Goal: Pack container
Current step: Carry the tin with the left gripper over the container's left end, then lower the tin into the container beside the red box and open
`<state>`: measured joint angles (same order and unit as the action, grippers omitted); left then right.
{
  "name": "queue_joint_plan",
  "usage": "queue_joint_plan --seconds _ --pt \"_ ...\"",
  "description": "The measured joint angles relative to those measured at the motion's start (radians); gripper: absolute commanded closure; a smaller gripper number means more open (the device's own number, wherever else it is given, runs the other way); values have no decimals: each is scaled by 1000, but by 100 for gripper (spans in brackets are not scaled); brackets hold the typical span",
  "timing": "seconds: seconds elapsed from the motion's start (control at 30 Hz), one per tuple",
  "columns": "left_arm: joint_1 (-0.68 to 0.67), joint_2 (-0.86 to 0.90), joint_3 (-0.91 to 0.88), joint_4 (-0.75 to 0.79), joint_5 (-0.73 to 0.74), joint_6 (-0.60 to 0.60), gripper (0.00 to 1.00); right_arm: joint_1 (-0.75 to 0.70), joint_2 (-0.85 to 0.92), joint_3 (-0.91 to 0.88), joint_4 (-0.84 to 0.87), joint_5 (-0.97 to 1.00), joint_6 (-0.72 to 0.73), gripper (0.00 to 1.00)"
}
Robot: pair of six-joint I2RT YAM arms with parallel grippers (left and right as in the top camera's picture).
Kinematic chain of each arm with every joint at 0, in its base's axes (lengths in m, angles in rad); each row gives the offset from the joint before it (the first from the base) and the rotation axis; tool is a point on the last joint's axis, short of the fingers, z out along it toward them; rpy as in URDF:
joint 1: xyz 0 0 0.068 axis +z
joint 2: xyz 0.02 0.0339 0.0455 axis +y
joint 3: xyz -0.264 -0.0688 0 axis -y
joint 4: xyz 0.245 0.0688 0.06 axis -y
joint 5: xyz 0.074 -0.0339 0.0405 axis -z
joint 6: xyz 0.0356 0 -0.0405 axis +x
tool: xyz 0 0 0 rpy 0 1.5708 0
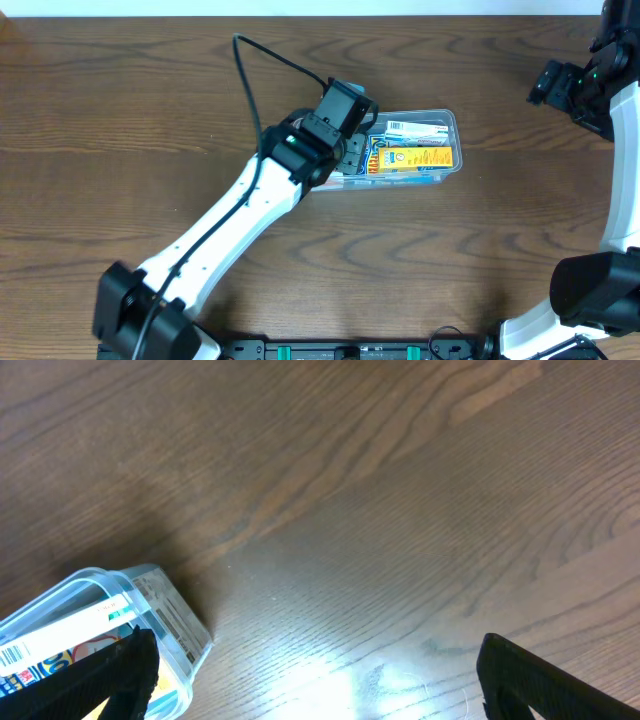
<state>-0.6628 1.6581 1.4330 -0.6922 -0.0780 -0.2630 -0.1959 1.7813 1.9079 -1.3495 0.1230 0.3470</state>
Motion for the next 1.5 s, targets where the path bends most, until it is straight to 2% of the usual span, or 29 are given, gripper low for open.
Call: queue_joint_plan --seconds 0.33,0.7,0.93,0.97,1.13,1.5 --pt "0 156 0 -14 -41 -117 40 0 0 0 0 0 0 1" --pt "1 192 0 -53 -69 -309 39 0 0 0 0 0 0 1" --pt "2 200 0 -66 -79 -351 38 0 0 0 0 0 0 1" --pt "2 200 0 -66 -79 -354 25 0 0 0 0 0 0 1" --pt "3 200 0 -66 -80 -363 8 0 0 0 0 0 0 1" --pt "39 199 0 -64 -78 -369 7 0 0 0 0 0 0 1"
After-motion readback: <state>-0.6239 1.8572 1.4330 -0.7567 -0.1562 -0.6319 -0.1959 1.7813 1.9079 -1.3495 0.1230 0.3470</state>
